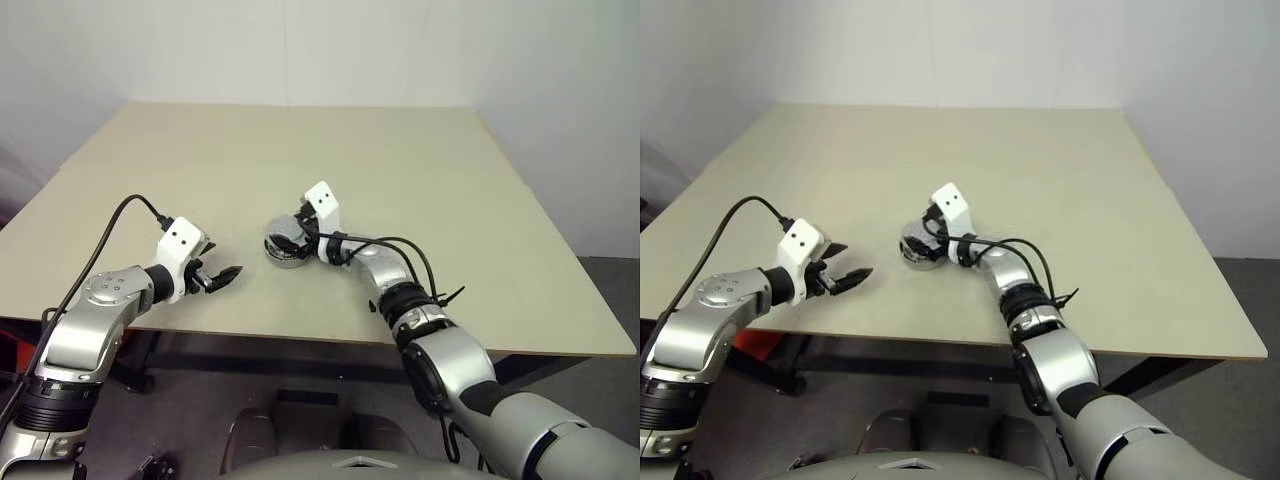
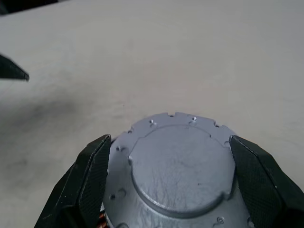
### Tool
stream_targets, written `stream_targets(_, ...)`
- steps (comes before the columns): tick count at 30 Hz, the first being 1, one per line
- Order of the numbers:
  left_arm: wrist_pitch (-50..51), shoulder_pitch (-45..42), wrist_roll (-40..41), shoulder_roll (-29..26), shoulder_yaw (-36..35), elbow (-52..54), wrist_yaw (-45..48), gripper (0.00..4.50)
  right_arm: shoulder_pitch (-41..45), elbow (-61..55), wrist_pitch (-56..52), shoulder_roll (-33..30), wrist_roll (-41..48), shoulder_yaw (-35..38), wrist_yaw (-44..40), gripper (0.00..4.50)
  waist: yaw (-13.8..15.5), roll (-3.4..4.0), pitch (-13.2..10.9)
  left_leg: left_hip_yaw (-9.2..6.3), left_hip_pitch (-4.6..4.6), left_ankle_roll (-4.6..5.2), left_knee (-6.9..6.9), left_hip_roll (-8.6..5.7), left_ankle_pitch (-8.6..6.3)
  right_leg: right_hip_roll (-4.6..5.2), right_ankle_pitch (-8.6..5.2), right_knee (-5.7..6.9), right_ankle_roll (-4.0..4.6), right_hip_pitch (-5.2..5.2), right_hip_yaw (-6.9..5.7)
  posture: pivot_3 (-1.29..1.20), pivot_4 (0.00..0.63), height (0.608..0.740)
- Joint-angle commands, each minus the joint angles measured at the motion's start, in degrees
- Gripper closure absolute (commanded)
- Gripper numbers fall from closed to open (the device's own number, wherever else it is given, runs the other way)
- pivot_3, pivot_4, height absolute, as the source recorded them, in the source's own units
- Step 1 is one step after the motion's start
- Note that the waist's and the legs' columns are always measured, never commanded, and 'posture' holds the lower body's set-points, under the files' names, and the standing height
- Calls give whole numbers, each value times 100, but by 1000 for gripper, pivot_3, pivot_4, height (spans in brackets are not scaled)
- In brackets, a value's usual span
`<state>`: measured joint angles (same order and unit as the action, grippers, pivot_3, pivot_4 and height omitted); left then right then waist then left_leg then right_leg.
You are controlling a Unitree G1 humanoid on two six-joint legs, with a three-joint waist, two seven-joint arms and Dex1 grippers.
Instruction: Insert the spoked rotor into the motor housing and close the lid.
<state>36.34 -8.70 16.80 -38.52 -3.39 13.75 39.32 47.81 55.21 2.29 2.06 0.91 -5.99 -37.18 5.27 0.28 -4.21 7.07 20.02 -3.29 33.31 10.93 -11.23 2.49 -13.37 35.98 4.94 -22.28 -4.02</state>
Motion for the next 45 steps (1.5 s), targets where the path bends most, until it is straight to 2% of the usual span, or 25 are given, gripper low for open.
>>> stream_targets(1, -2, -20, 41, -58, -167, 163, -35, 398, -37, -282, 220, -31, -141, -157, -43, 23, 0, 0, 0, 0, 0, 0, 0, 0, 0, 0, 0, 0, 0, 1, 0, 0, 0, 740)
stream_targets(10, -7, -56, 44, -49, -175, 113, -48, 398, 27, -158, 180, -58, -215, -140, 188, 23, 0, 0, 0, 0, -1, 0, 0, 0, 0, 0, 0, 1, 0, 1, 0, 0, 0, 740)
stream_targets(13, 15, -42, 68, -64, -206, 123, -33, 398, 63, -121, 179, -54, -186, -102, 220, 658, 0, 0, 0, 0, -2, 0, 0, 0, 0, 0, 0, 1, 0, 2, 0, 0, 0, 740)
stream_targets(15, 36, -39, 88, -78, -238, 129, -16, 398, 68, -127, 174, -48, -171, -100, 211, 1299, 0, 0, 0, 0, -3, 0, 1, 0, 0, 0, 0, 1, 0, 2, 0, 0, 0, 740)
stream_targets(16, 48, -42, 98, -84, -254, 128, -7, 398, 65, -136, 173, -46, -169, -104, 206, 1351, 0, 0, 0, 0, -3, 0, 1, 0, 0, 0, 0, 2, 0, 2, 0, 0, 0, 740)
stream_targets(21, 99, -60, 154, -114, -325, 105, 27, 398, 64, -164, 148, -35, -109, -73, 142, 1350, 0, 0, 0, 0, -2, 0, 1, 0, 0, 0, 0, 2, 0, 2, 0, 0, 0, 740)
stream_targets(28, 325, 119, 464, -177, -483, 233, 202, 398, -40, -500, -68, 39, 324, 142, -376, 1350, -4, 0, 0, 0, -1, 4, 1, 1, -2, 0, 0, 1, 0, 1, 0, 0, 0, 740)
stream_targets(45, 303, 167, 463, -211, -452, 250, 138, 398, -170, -595, -41, -28, 202, 24, -607, 1350, -5, 0, 0, 1, -1, 16, 1, 1, -9, 0, 0, -1, 1, 0, 0, 0, 0, 740)
